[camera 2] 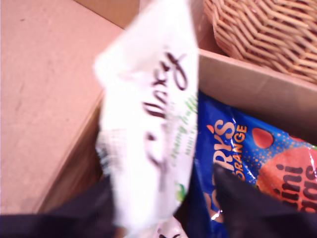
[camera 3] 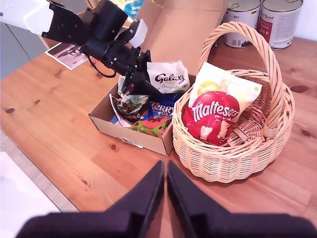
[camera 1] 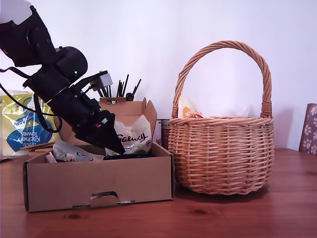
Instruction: Move the bags of Easter eggs from the cardboard box on the left into the woven basket on the right side.
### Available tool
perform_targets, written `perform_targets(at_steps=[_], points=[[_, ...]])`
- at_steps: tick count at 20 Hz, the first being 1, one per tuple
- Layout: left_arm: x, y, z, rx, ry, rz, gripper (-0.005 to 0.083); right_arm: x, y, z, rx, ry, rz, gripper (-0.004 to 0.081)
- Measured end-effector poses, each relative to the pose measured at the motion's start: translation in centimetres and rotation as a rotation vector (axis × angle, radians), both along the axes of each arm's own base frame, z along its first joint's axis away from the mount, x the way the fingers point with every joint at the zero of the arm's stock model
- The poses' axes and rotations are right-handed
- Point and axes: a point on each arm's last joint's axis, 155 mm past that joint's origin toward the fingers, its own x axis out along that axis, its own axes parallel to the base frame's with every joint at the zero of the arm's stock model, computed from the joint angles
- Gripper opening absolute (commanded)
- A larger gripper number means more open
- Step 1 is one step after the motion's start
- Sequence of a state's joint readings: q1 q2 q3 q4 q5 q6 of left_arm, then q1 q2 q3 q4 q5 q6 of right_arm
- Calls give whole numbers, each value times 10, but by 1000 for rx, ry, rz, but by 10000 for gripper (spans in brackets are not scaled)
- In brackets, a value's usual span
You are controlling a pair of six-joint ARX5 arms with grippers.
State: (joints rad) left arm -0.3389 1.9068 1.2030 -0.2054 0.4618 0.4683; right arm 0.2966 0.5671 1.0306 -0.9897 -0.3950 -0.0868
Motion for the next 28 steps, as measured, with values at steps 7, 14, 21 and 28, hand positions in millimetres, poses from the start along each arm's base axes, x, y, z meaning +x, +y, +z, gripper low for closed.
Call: perform_targets(at_steps=[7,14,21,28], points=[[3,-1,5,-18,20,32,-23,1,-2,0,-6,-2,-11,-12],[-4,3,52,-29,-20,38,-23,5,-6,-1,-20,-6,-36,-12],[-26,2,128,-114,-125,5,-23,5,-6,-1,-20,-7,-36,-12],[-89,-55,154,-307,28,-190,-23,5,-6,-1,-20,-7,-36,-12]])
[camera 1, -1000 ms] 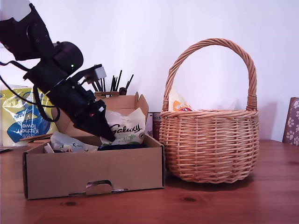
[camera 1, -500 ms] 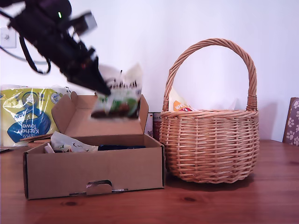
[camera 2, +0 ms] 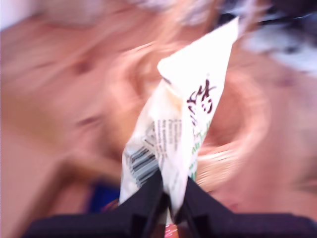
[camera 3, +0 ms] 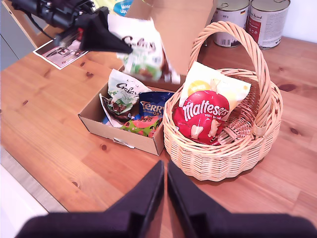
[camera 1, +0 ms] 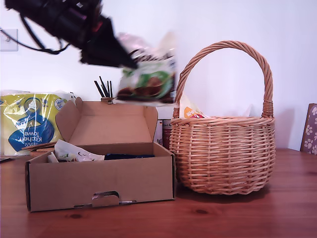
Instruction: Move the bags of Easter eggs from the cardboard box on the left into the woven basket on the right side.
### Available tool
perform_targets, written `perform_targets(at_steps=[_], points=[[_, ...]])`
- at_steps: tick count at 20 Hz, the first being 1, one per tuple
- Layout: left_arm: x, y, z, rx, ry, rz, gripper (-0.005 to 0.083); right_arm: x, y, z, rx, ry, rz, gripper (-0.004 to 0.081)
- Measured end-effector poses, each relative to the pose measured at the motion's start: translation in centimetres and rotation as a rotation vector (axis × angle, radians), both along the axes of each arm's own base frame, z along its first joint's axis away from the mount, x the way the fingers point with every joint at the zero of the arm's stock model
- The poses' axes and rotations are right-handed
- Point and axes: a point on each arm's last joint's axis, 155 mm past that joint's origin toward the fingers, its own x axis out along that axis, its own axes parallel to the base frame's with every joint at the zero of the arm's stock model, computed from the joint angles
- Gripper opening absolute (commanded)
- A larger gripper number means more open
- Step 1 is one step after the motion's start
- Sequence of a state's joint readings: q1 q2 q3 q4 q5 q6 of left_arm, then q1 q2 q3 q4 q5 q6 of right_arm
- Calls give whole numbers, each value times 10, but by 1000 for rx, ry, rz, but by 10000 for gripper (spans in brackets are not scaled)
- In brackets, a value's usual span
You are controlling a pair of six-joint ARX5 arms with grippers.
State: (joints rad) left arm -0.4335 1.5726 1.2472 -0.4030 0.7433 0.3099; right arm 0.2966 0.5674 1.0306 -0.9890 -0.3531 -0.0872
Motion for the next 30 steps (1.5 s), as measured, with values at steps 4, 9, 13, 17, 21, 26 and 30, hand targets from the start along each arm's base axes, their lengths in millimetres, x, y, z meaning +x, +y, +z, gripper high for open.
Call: perform_targets(at_steps=[4,9,13,17,21,26,30], points=[[-39,-60,14,-39,-64,-124,-24,0,0,0,0,0,0,-12],[-20,-102,19,-51,-238,-40,-24,0,0,0,-1,2,0,-12],[13,-120,-32,-29,-195,52,-24,-3,-1,-5,-6,22,1,-12],[16,-128,-57,-43,-80,97,-24,-3,-1,-5,-15,18,6,-12],[21,-127,-56,-78,16,187,-23,-3,-1,-6,-18,17,9,-12],[39,-117,-59,-59,10,320,213,-3,-1,-6,-20,16,10,-12],[45,-115,-58,-49,-19,365,274,-3,-1,-6,-20,16,11,-12]])
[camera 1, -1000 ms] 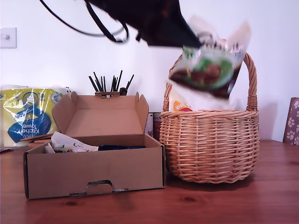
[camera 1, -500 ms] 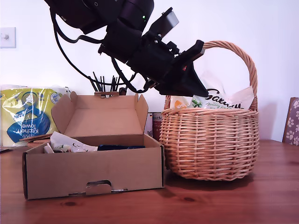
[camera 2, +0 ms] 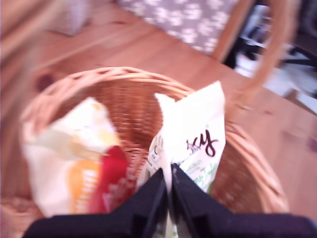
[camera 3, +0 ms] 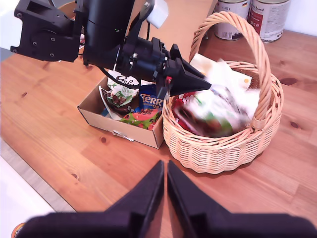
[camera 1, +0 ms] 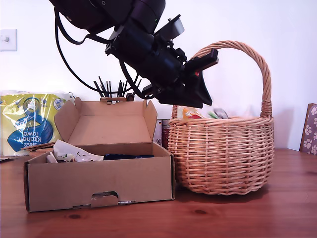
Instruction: Move the bags of Easter eggs from the cardboard box on the left into the woven basket on the right side.
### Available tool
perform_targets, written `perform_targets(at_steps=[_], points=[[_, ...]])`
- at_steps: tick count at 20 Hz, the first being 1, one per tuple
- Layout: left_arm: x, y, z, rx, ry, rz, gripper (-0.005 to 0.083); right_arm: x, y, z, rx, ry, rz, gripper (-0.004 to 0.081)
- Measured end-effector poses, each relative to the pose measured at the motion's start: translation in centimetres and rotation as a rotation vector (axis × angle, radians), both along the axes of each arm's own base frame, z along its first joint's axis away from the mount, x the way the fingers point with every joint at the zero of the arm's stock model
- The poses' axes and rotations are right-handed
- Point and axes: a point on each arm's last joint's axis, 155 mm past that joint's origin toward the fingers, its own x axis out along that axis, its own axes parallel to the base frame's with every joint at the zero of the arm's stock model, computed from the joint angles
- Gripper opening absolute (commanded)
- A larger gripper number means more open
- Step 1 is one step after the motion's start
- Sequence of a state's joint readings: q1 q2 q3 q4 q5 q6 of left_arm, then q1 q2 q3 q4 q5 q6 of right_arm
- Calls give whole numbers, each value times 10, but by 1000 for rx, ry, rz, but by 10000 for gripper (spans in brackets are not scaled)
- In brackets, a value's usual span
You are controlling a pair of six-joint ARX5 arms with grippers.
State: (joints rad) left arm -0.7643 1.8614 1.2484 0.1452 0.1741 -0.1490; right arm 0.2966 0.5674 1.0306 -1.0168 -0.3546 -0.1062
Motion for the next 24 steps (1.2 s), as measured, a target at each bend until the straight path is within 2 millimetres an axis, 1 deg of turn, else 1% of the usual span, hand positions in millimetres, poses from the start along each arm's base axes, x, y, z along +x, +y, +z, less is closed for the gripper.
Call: perform_targets(at_steps=[3,4,7,9,11,13,14,16,17,18,20,22,24], points=[[7,3,4,1,-28,38,266,0,0,0,0,0,0,-12],[7,3,4,2,-28,39,235,0,0,0,0,0,0,-12],[2,7,-5,53,9,28,47,0,0,0,0,0,0,-12],[-9,14,-7,119,17,-15,-8,0,0,0,0,1,1,-12],[-22,26,7,174,-7,-52,-20,0,0,0,0,1,1,-12],[-37,41,34,212,-47,-84,-20,0,0,0,0,1,1,-12],[-40,49,47,217,-64,-87,-20,0,0,0,-3,-2,3,-12],[-42,62,62,224,-76,-82,-20,0,0,0,-16,-12,12,-12],[-39,69,62,233,-71,-74,-20,0,0,0,-16,-13,13,-12],[-36,76,58,243,-55,-69,-20,0,0,0,-17,-13,13,-12],[-30,92,45,250,-15,-51,-20,0,0,0,-19,-14,11,-12],[-28,110,29,264,27,-30,-20,1,-2,-1,-23,-15,4,-12],[-34,126,16,278,53,-16,-20,1,-2,-1,-25,-16,1,-12]])
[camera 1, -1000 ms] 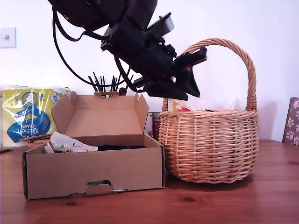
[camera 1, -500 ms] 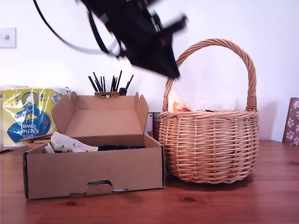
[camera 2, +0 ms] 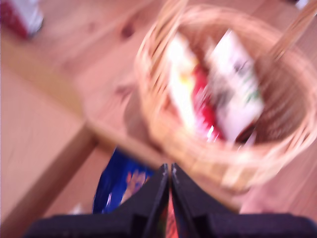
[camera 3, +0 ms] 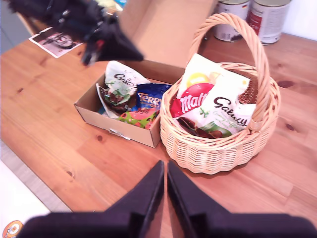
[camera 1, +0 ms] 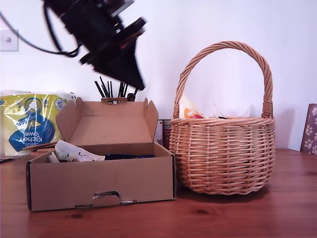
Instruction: Move the bags of Easter eggs from the cardboard box on the left into the woven basket on the right side.
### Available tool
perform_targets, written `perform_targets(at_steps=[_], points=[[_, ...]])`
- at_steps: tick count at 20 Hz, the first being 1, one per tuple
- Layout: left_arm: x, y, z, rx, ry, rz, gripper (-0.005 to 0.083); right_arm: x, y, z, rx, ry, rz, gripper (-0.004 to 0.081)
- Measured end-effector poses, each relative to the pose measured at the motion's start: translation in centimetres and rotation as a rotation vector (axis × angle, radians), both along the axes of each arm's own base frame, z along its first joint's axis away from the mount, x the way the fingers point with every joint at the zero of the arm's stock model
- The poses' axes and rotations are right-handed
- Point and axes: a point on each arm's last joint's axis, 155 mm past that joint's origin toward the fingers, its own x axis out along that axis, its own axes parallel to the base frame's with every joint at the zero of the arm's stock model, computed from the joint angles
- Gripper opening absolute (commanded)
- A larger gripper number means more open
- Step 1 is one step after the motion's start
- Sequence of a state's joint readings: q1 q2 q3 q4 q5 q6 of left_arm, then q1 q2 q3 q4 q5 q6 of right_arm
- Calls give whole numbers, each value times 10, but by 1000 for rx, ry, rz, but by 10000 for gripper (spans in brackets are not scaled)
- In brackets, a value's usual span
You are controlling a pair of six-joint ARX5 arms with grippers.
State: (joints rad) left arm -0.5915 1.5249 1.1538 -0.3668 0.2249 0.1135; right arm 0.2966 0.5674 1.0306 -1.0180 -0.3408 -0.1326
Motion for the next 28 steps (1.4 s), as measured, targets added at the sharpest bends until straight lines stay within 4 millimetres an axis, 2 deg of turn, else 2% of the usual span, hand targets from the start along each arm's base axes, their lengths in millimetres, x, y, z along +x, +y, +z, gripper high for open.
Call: perform_targets(at_steps=[4,8,16,17,19,20,24,26,28], points=[[-13,29,-10,1,-15,16,-20,0,0,0,0,0,-1,-12],[-19,62,-39,86,7,-14,-19,0,0,0,-1,0,-1,-12],[-20,62,-38,87,-2,-35,-9,0,0,0,-2,0,-3,-12],[-21,59,-37,77,-9,-54,73,0,0,0,-2,0,-3,-12],[-25,47,-29,58,-64,-158,550,0,0,0,-2,0,-3,-12],[-25,41,-25,61,-103,-198,679,0,0,0,-2,0,-3,-12],[-27,21,-18,79,-222,-316,692,-8,11,2,35,11,64,-12],[-28,19,-19,78,-221,-327,692,-19,25,7,85,26,149,-12],[-28,19,-19,75,-221,-329,692,-23,28,7,103,40,170,-12]])
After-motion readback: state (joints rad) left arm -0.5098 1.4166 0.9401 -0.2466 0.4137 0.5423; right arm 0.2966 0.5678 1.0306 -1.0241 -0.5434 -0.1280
